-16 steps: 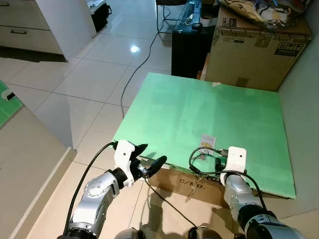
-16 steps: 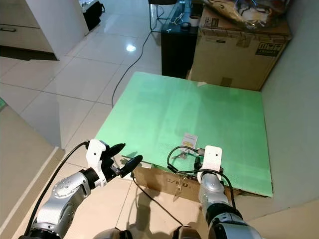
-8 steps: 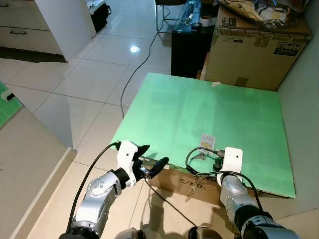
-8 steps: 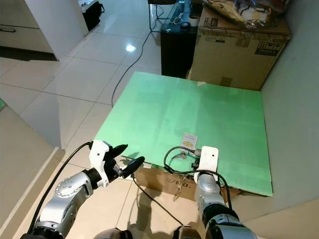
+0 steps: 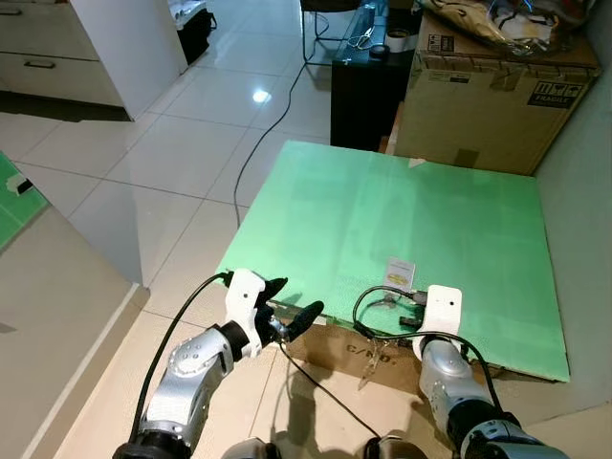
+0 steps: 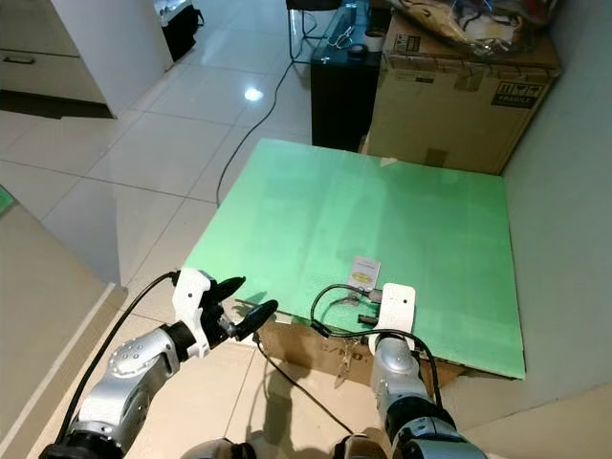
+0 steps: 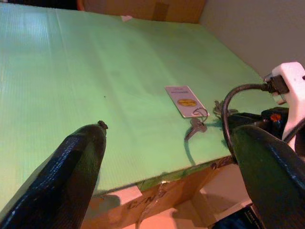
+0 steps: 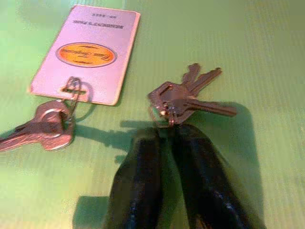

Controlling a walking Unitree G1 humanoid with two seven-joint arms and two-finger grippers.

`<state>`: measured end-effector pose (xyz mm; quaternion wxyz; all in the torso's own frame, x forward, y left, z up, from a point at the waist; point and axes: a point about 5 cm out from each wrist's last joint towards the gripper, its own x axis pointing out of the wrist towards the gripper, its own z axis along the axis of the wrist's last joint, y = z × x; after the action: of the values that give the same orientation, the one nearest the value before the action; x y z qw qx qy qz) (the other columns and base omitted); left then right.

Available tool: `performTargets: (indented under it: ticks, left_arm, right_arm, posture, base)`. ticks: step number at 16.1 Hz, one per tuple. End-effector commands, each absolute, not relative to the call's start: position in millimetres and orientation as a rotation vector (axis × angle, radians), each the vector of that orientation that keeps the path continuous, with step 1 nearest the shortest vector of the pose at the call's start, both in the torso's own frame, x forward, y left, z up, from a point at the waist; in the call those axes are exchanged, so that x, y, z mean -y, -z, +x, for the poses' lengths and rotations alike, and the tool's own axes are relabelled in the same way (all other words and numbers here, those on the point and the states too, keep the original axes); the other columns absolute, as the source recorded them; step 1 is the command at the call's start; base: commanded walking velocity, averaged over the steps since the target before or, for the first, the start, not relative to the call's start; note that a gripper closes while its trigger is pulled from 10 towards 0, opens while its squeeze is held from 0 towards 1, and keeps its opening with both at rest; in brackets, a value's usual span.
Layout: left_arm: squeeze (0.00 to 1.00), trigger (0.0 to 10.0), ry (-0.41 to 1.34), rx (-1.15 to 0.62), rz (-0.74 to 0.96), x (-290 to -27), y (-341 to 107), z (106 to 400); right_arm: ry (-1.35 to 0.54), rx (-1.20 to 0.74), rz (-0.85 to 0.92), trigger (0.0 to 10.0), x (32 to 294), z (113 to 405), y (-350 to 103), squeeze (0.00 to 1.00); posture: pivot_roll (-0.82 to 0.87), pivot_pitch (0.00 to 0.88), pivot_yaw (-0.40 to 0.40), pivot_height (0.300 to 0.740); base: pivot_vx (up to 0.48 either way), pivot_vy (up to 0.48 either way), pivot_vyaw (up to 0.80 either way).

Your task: Hang keys on a hook

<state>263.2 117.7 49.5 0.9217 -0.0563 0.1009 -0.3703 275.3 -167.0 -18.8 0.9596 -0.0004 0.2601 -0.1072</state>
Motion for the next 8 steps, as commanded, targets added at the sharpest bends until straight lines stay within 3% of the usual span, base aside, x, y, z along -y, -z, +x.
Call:
performTargets:
  ticks: [1, 8]
  left_arm:
    - [0.0, 10.0, 0.768, -0.217, -0.102, -118.8, -47.7, 262.7]
    - [0.0, 10.0, 0.78, -0.214, -0.103, -115.3, -47.2, 265.5]
  right_arm:
    - [0.18, -0.527, -0.016, 0.0, 158.9, 273.0, 20.8, 0.0]
    - [0.115, -0.38, -0.075, 0.0, 145.6, 286.7, -0.3, 0.0]
  posture:
    - [-0.06, 0.088, 0.098, 0.74]
    - [-0.09, 0.093, 0.117, 0.74]
  base:
    - [0.0, 0.0, 0.0]
    - [0.0, 0.0, 0.0]
